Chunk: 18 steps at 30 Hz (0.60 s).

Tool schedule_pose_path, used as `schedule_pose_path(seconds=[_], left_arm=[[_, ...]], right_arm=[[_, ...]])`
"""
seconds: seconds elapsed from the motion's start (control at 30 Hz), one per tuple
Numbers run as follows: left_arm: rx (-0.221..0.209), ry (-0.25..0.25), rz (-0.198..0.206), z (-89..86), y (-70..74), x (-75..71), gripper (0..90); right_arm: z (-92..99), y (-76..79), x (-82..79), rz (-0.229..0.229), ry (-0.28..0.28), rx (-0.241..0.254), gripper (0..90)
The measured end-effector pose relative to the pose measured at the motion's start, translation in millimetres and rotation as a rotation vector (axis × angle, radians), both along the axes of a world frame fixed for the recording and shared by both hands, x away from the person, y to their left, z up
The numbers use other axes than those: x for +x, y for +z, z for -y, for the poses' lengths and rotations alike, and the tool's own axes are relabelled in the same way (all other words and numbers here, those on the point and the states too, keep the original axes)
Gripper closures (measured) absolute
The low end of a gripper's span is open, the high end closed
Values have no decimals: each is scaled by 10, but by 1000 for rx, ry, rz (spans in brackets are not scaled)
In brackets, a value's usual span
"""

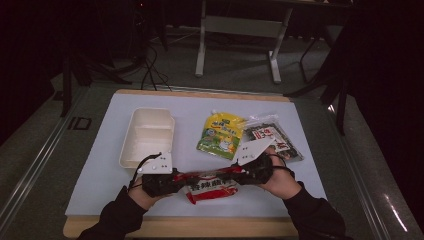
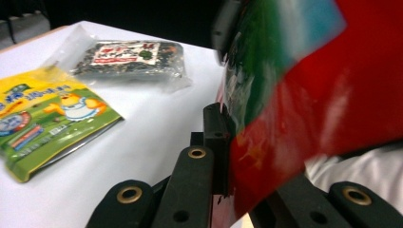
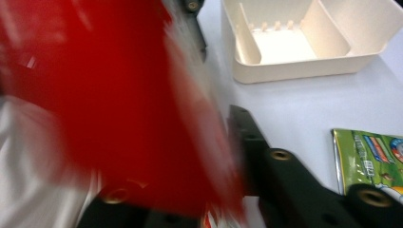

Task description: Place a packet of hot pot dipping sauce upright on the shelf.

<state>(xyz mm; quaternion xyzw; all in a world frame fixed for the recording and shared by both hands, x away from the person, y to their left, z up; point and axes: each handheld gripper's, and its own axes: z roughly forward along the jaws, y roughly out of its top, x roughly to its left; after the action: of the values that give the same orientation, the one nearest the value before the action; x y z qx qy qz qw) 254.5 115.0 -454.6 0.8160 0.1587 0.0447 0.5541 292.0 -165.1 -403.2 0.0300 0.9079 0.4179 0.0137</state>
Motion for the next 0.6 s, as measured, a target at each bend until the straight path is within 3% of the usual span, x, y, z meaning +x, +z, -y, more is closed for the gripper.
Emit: schedule_pose_path(seconds=[0.27,0.33,0.43,0.5,0.6], left_arm=[[-23,8,16,-14,9,7,900],[-44,22,2,-23,6,17,705],[-58,77,13,-53,-2,-6,456],[-78,109,20,-87,-19,-33,370],[-79,113,-20,-123,-74,-50,158]], right_arm=[[-7,47,5,-23,-3,5,900],[-9,65,12,-18,-16,8,900],[-11,91,29,-7,-34,11,900],[5,125,54,4,-50,19,900],[34,188,105,14,-75,34,900]])
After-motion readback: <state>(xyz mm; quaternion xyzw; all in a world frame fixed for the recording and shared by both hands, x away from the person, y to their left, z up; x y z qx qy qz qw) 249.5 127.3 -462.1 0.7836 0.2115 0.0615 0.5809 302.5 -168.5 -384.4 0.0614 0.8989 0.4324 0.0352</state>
